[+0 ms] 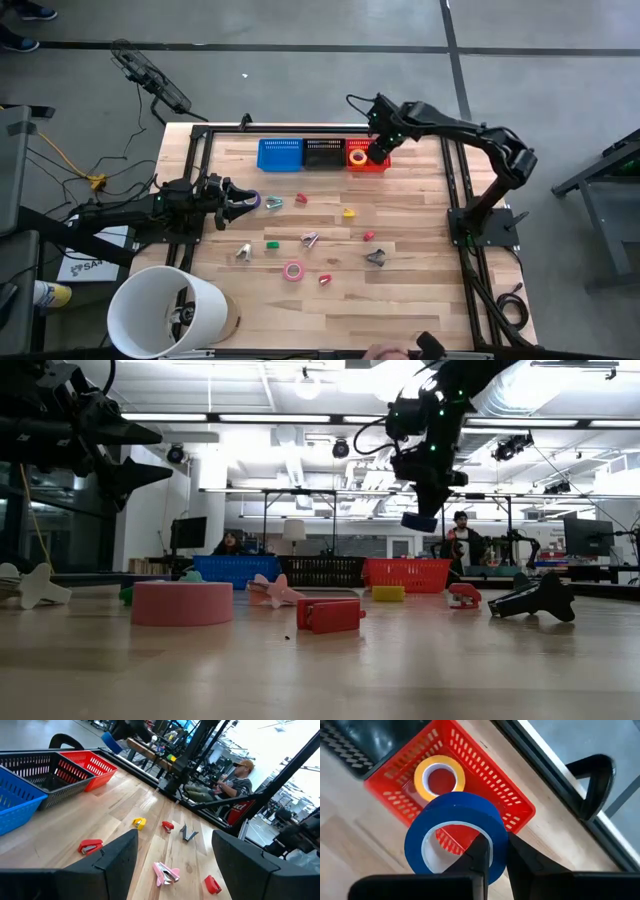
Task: Pick and place Stapler, Stapler remover, tape
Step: Put the bottom blue tape into the red bin
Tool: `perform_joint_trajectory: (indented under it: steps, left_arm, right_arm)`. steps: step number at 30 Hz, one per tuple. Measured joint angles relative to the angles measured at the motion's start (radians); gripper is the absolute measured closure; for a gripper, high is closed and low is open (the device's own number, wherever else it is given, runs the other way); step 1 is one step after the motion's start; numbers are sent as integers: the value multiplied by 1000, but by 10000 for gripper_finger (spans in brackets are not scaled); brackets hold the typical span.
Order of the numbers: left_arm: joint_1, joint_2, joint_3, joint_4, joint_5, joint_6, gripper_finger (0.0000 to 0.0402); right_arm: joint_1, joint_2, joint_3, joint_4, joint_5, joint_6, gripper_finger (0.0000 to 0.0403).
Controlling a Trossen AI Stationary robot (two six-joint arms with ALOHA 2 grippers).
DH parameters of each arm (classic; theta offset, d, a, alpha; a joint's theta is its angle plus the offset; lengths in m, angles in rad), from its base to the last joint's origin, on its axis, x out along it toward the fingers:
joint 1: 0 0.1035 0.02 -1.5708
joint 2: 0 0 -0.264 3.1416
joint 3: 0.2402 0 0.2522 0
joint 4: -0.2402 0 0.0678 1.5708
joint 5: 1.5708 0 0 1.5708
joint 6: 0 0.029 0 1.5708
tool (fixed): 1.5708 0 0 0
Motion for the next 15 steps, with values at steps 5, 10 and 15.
perform_joint_trajectory:
  steps: [5,10,15]
  left_arm:
    - [0,0,0,0,0,0,152]
    - [0,0,0,0,0,0,152]
    - [0,0,0,0,0,0,152]
  right_arm:
    - [-27,69,0,8,-8,69,372]
    - [-27,138,0,21,3,129,366]
    - [-27,183,0,33,31,148,366]
